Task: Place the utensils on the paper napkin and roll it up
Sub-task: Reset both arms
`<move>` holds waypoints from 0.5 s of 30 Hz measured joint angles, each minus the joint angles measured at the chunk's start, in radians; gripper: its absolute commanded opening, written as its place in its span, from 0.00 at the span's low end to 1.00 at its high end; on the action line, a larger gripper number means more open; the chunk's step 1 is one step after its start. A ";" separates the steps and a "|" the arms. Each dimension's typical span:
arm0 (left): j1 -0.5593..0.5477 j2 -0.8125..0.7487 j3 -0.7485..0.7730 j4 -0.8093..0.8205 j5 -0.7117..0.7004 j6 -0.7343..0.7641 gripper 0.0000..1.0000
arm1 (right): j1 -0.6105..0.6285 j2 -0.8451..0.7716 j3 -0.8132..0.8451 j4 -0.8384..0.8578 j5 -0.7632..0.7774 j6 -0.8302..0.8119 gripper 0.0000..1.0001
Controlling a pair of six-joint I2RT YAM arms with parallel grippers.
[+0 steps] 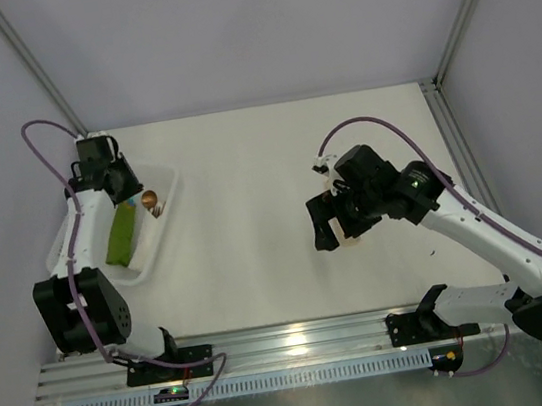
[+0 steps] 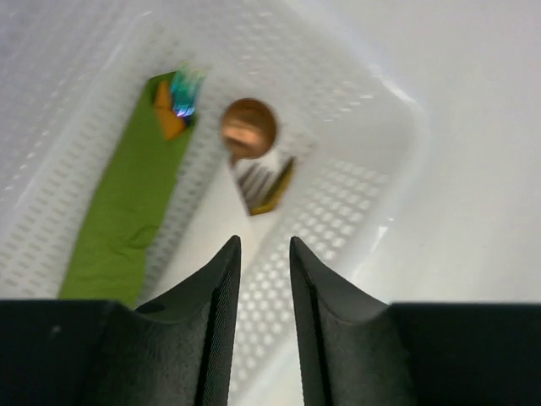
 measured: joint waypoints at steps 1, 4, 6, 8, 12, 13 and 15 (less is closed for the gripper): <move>-0.040 -0.027 0.000 0.005 0.000 -0.028 0.45 | 0.000 0.014 0.000 0.010 0.027 0.016 1.00; -0.155 -0.121 -0.013 0.056 0.026 -0.121 0.59 | 0.000 0.035 -0.032 0.080 0.101 0.061 0.99; -0.237 -0.200 -0.054 0.132 0.070 -0.177 0.95 | 0.000 0.027 -0.098 0.143 0.149 0.094 0.99; -0.327 -0.282 -0.128 0.218 0.102 -0.238 0.99 | 0.000 0.012 -0.186 0.199 0.198 0.128 1.00; -0.488 -0.381 -0.285 0.341 0.163 -0.322 0.99 | -0.001 -0.010 -0.358 0.324 0.294 0.180 1.00; -0.528 -0.400 -0.334 0.381 0.182 -0.343 0.99 | -0.002 -0.020 -0.406 0.360 0.312 0.191 0.99; -0.594 -0.448 -0.452 0.464 0.212 -0.383 0.99 | -0.002 -0.050 -0.500 0.433 0.336 0.214 0.99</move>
